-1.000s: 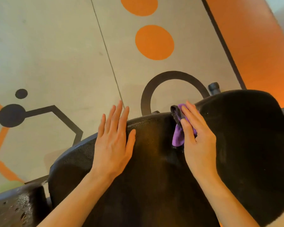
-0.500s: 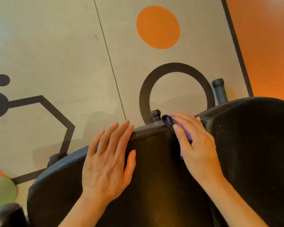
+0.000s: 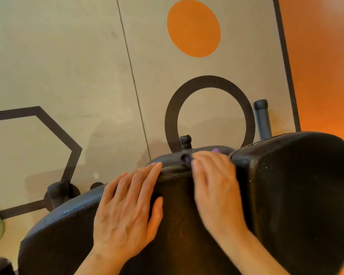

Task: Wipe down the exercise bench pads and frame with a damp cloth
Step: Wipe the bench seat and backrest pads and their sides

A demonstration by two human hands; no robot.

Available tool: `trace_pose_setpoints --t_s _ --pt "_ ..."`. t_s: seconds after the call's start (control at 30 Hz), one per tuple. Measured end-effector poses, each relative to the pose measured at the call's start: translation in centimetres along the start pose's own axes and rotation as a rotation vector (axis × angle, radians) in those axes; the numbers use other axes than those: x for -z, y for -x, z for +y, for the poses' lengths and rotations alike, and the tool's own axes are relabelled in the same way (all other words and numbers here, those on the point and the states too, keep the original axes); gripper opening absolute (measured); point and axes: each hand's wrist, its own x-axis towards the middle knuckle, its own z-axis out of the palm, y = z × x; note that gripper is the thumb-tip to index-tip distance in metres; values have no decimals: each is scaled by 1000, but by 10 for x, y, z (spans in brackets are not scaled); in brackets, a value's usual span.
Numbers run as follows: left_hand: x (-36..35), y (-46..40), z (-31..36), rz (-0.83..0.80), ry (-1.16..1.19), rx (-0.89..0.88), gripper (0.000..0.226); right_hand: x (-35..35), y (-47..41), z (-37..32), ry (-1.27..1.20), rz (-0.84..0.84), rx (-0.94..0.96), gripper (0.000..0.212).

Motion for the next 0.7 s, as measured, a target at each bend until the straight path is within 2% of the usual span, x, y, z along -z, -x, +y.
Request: trace_pose_setpoints --t_s 0.07,0.13,0.17,0.23,0.3,0.4,0.47,0.5,0.57,0.63,0.7 --pt "0 0 0 -1 -1 9 59 -7 4 -21 12 -62 162 29" --pt "-1 1 1 -5 -6 5 61 2 0 -5 4 -137 229 32" --pt "-1 2 1 -6 -2 6 62 7 -3 10 -11 -141 184 35" --pt "-1 1 0 2 6 1 63 15 -6 32 -90 -40 -23 36" --pt "-2 1 -1 2 -6 0 63 7 -3 19 -67 40 -148 35" --pt "-2 1 0 -2 -6 13 64 -9 7 -22 -8 -18 71 30" --pt "-3 0 1 7 -15 14 64 -4 5 -13 -29 -101 173 31" --pt "-3 1 1 7 -20 15 65 2 2 1 -48 -107 144 32" --pt "-1 0 1 18 -30 21 65 13 -3 26 -122 -22 -48 32" --pt "-1 -1 1 18 -31 15 66 8 -1 19 -112 37 -177 31" --pt "-2 0 3 16 -15 19 67 -6 4 -14 -39 9 -38 32"
